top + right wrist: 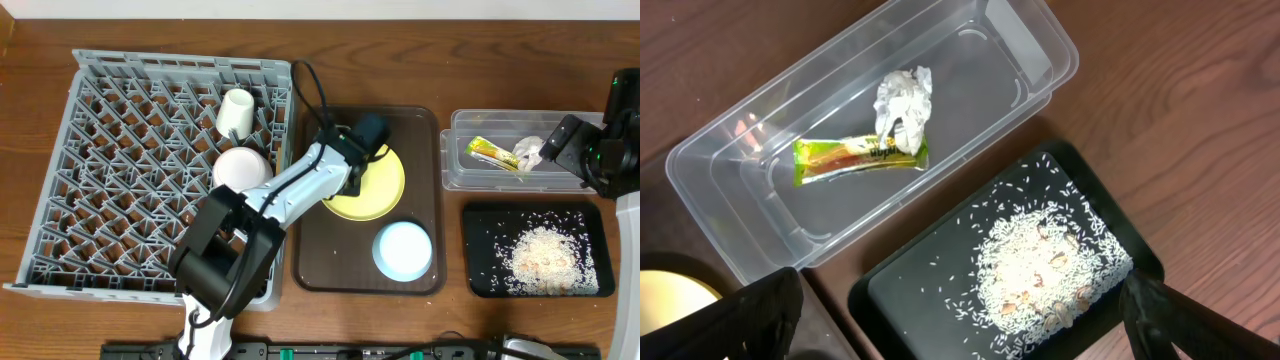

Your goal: Sort waste into correct bins and load items into the dishwasher

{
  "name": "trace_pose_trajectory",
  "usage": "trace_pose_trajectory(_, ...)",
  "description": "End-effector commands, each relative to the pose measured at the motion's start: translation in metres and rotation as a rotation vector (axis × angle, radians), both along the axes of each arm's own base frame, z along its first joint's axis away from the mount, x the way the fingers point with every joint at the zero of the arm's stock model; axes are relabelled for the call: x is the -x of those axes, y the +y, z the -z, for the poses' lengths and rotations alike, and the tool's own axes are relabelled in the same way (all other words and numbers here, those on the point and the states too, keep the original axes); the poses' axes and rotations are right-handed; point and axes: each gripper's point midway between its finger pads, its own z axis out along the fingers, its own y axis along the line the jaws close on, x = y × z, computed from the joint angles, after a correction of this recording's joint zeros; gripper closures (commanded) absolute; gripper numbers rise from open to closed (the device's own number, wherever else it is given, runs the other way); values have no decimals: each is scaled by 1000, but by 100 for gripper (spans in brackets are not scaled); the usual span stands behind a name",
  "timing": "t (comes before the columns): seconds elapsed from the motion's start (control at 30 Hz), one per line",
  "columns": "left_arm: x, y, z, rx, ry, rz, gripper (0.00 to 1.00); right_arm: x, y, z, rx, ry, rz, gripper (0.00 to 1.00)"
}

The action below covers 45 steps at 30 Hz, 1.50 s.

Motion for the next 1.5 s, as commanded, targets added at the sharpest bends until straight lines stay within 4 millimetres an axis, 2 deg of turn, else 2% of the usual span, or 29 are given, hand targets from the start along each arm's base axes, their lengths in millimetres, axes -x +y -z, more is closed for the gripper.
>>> trace_pose_trajectory(0.0, 17, 5, 21, 10, 55, -28, 34, 1, -3, -2, 10, -2, 3, 1)
trace_pose_trajectory(0.03, 19, 7, 25, 10, 58, -37, 34, 1, -3, -2, 10, -2, 2, 1)
trace_pose_trajectory(0.17, 28, 11, 35, 12, 82, -38, 51, 1, -3, -2, 10, -2, 2, 1)
trace_pose_trajectory(0.27, 31, 7, 37, 33, 103, -35, 53, 1, -3, -2, 10, -2, 2, 1)
trace_pose_trajectory(0.3, 32, 6, 37, 41, 106, -35, 57, 1, -3, -2, 10, -2, 3, 1)
trace_pose_trajectory(0.33, 32, 5, 37, 46, 110, -34, 62, 1, -3, -2, 10, -2, 2, 1)
trace_pose_trajectory(0.37, 32, 5, 37, 47, 108, -34, 76, 1, -3, -2, 10, -2, 2, 1)
trace_pose_trajectory(0.4, 31, 5, 37, 48, 107, -34, 81, 1, -3, -2, 10, -2, 2, 1)
trace_pose_trajectory(0.43, 31, 4, 37, 49, 105, -34, 92, 1, -3, -2, 10, -2, 2, 1)
trace_pose_trajectory(0.7, 26, 0, 29, 67, 81, -25, 92, 1, -3, -2, 10, -2, 2, 1)
trace_pose_trajectory(0.8, 18, -3, 13, 97, 43, -29, 93, 1, -3, -2, 10, -2, 3, 1)
trace_pose_trajectory(1.0, 1, -4, -32, 178, -65, -44, 92, 1, -3, -2, 10, -2, 3, 1)
trace_pose_trajectory(1.03, 0, -4, -37, 187, -75, -46, 87, 1, -3, -2, 10, -2, 3, 1)
trace_pose_trajectory(1.1, 0, -4, -43, 196, -86, -45, 33, 1, -3, -2, 10, -2, 3, 1)
trace_pose_trajectory(1.13, 0, -4, -44, 195, -85, -45, 17, 1, -3, -2, 10, -2, 2, 1)
trace_pose_trajectory(1.17, 1, -3, -43, 191, -81, -41, 8, 1, -3, -2, 10, -2, 3, 1)
trace_pose_trajectory(1.23, 3, -1, -43, 178, -72, -22, 7, 1, -3, -2, 10, -2, 3, 1)
trace_pose_trajectory(1.3, 0, 4, -55, 176, -90, -10, 7, 1, -3, -2, 10, -2, 3, 1)
trace_pose_trajectory(1.37, -5, 16, -82, 181, -135, -36, 7, 1, -3, -2, 10, -2, 3, 1)
trace_pose_trajectory(1.43, -10, 34, -120, 204, -201, -76, 6, 1, -3, -2, 10, -2, 3, 1)
trace_pose_trajectory(1.47, -9, 46, -146, 233, -239, -102, 7, 1, -3, -2, 10, -2, 3, 1)
